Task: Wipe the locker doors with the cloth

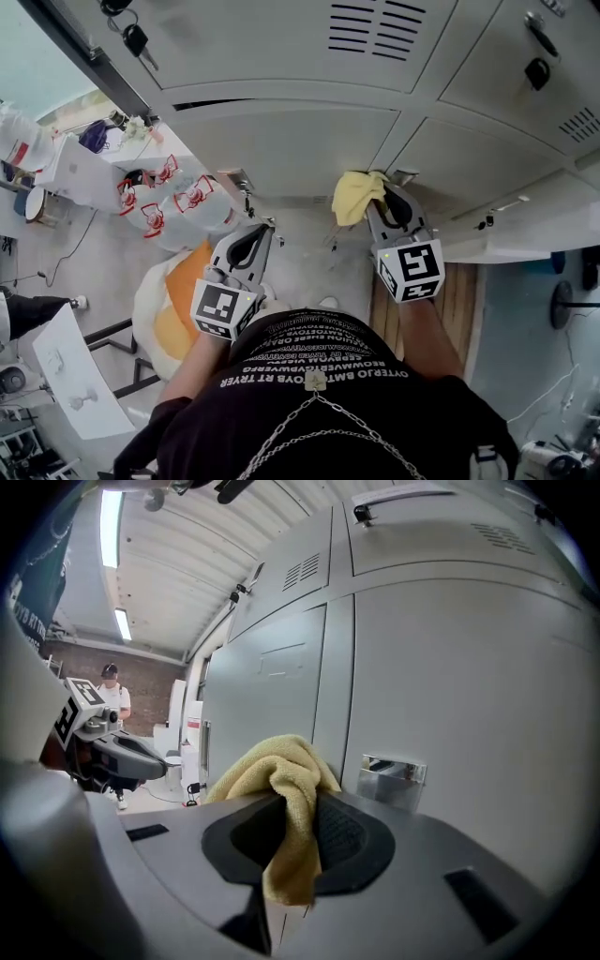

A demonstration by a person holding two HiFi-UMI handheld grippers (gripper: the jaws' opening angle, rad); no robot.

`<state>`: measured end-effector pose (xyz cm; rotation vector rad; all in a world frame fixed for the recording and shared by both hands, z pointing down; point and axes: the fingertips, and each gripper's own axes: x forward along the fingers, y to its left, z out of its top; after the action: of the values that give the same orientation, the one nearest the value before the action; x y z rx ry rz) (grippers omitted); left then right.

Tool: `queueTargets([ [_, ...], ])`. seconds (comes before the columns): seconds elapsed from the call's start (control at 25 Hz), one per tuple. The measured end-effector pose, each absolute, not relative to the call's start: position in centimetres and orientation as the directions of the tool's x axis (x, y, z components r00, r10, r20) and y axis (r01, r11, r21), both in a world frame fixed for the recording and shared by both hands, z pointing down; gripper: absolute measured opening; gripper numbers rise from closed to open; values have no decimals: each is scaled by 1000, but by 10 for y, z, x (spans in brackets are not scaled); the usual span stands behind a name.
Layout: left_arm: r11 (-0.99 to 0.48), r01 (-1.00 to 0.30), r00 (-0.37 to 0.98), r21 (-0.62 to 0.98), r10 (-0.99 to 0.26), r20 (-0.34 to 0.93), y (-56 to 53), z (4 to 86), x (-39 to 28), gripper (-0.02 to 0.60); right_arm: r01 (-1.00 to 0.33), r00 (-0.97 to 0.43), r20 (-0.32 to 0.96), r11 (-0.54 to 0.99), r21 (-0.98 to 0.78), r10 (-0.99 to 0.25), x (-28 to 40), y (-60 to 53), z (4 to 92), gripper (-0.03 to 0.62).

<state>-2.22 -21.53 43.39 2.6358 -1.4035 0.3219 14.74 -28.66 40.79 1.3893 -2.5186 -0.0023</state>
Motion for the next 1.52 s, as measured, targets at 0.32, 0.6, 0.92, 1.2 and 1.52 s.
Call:
queueTargets([
  [0.32, -571, -821, 559, 25, -793, 242, -225, 431, -55, 6, -779, -584, 247, 620, 97, -773, 86, -267, 433, 71],
  [0.6, -579, -815, 568, 24, -790, 230, -236, 427, -91, 6, -725, -621, 342, 682, 91, -705, 18, -267, 481, 71],
  [0.92, -571, -821, 560, 21, -795, 233, -250, 428, -138, 6, -705, -615, 413, 703, 93, -671, -33, -280, 523, 71],
  [1.2, -596, -803, 582, 9, -780, 230, -264, 427, -155, 5, -699, -618, 422, 709, 93, -664, -63, -284, 532, 67],
  [1.52, -635, -773, 618, -8, -755, 220, -270, 425, -149, 5, -705, -593, 430, 697, 129, -680, -64, -285, 533, 67],
])
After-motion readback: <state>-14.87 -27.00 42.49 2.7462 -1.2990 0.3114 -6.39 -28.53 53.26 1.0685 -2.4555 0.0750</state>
